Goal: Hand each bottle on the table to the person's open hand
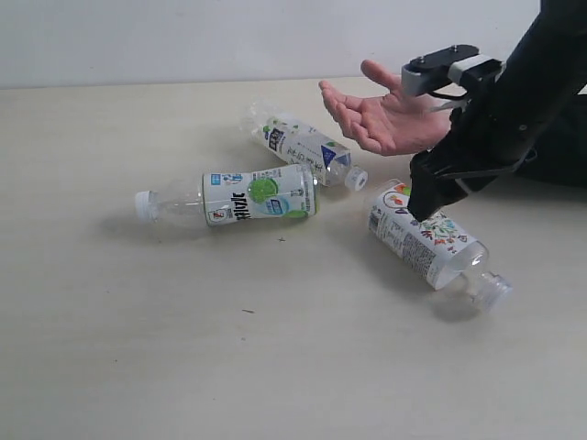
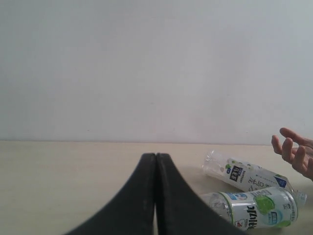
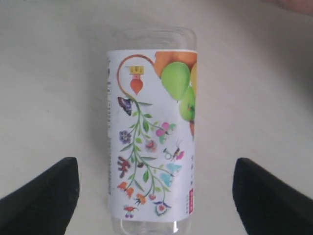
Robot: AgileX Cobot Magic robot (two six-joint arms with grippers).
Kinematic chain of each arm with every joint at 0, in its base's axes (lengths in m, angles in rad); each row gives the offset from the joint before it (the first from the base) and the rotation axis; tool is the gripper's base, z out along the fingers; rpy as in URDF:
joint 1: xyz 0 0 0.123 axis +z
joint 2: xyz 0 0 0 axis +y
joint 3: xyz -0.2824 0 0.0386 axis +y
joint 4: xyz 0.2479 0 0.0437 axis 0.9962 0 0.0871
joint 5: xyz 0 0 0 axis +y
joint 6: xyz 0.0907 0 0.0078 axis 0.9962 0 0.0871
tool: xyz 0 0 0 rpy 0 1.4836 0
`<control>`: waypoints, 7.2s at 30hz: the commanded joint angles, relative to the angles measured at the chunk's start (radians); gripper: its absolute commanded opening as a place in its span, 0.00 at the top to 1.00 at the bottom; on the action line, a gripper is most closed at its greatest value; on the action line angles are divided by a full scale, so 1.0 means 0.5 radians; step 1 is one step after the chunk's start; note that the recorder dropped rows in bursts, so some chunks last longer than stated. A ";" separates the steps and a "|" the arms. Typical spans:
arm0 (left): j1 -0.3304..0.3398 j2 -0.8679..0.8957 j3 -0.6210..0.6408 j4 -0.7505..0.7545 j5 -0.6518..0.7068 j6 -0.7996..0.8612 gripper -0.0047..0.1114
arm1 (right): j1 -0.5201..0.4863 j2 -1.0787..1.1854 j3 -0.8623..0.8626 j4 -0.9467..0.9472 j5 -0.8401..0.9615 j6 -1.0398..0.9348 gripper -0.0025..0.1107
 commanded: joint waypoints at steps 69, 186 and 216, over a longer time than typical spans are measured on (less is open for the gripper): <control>0.009 -0.013 0.005 -0.007 -0.004 0.002 0.96 | -0.009 0.455 -1.083 -0.056 0.505 0.535 0.98; 0.009 -0.013 0.005 -0.007 -0.004 0.002 0.96 | -0.009 -3.499 1.601 -0.177 -1.145 0.203 0.98; 0.005 -0.013 0.005 -0.007 -0.004 0.002 0.96 | -0.009 -0.461 -0.479 0.169 0.358 -0.200 0.89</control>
